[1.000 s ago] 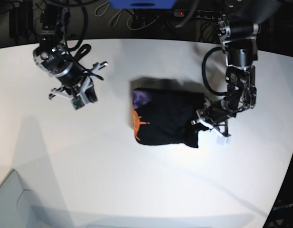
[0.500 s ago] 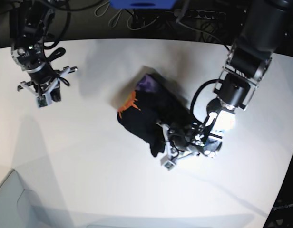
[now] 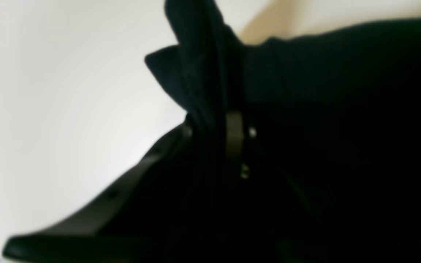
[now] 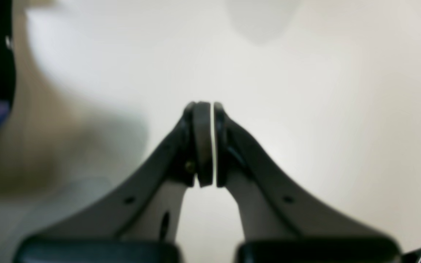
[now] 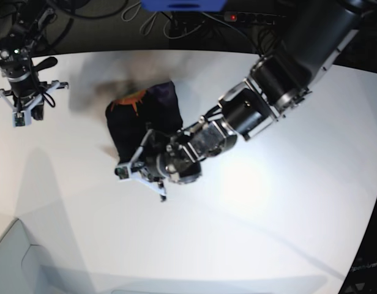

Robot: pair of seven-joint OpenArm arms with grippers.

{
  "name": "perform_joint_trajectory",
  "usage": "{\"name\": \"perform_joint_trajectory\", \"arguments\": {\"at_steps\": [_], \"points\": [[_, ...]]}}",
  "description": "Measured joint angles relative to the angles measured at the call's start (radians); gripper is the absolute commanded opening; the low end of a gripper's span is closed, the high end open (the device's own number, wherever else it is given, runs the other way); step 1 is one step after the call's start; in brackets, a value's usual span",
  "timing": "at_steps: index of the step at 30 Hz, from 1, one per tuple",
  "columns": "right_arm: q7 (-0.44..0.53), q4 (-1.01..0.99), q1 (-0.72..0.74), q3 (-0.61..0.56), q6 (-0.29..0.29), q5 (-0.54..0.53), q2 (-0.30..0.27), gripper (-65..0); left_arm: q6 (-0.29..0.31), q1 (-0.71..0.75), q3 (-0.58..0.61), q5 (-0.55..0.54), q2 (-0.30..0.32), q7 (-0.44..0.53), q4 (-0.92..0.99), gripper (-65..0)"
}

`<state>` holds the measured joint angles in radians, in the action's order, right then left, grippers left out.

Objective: Layout the t-shirt on the table in an organized manner, then fold the t-shirt properly
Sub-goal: 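Drag the folded bundle with the left gripper toward the right gripper and release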

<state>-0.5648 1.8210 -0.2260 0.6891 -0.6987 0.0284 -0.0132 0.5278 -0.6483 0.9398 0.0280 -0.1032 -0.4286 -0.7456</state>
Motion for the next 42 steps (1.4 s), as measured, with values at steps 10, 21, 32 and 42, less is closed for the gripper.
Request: {"name": "perform_joint_trajectory", "arguments": {"at_steps": [10,21,32,42], "points": [[0.008,0.003,-0.043,0.016,0.0,-0.005,0.005,-65.0,0.06,0.011,0.0,0.198,-0.06,0.004,0.0,-64.5],[-0.002,0.003,-0.056,0.015,0.0,-0.001,0.044,-65.0,0.042,0.001,0.0,0.216,-0.053,-0.003,-0.013,-21.5],[0.003,0.003,-0.082,0.016,0.0,-0.001,0.045,-65.0,0.104,0.027,-0.119,0.229,0.037,-0.12,-0.242,-9.6],[0.003,0.003,-0.105,0.011,0.0,0.001,0.05,-65.0,0.096,0.09,-0.46,0.238,0.118,-0.122,-0.528,-9.6]]}}
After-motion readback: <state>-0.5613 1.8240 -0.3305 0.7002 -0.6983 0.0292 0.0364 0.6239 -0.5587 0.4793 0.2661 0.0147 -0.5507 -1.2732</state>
